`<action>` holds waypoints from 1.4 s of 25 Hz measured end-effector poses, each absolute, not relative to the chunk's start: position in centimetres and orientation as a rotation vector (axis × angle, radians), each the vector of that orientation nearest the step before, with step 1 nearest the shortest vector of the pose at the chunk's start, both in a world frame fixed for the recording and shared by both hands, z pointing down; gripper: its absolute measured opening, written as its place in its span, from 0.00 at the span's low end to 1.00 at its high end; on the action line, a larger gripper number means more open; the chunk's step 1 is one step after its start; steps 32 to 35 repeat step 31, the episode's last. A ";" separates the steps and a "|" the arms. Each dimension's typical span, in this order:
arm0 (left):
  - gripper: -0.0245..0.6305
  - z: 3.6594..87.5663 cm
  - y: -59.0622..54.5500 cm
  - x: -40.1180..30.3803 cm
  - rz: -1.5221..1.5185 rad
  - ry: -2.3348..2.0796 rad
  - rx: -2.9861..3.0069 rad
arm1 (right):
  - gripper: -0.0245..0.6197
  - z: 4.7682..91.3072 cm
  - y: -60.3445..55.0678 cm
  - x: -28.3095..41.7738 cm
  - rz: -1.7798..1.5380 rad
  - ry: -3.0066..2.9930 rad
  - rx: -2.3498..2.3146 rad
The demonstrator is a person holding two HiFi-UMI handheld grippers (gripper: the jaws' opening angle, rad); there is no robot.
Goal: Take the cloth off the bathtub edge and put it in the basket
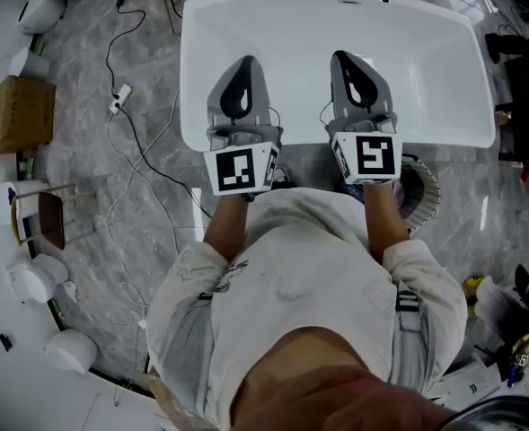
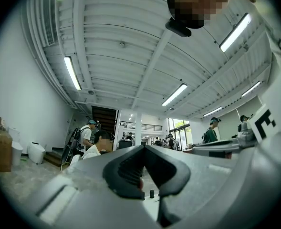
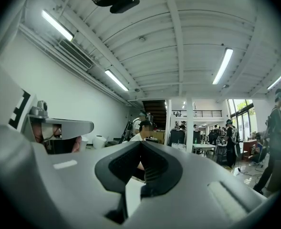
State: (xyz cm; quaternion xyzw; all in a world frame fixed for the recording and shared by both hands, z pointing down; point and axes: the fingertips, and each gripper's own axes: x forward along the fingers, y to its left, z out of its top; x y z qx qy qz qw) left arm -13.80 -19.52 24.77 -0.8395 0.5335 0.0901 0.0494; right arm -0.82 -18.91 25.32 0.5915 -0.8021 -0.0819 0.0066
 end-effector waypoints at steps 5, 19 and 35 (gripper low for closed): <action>0.04 24.8 -19.1 -13.6 0.279 1.619 -2.560 | 0.04 25.4 -18.6 -0.8 -0.260 -2.496 1.855; 0.04 24.7 -19.3 -14.8 0.269 1.649 -2.536 | 0.04 25.6 -19.2 -1.3 -0.252 -2.504 1.869; 0.04 24.6 -19.4 -15.9 0.296 1.673 -2.535 | 0.04 25.8 -19.6 -2.3 -0.253 -2.493 1.841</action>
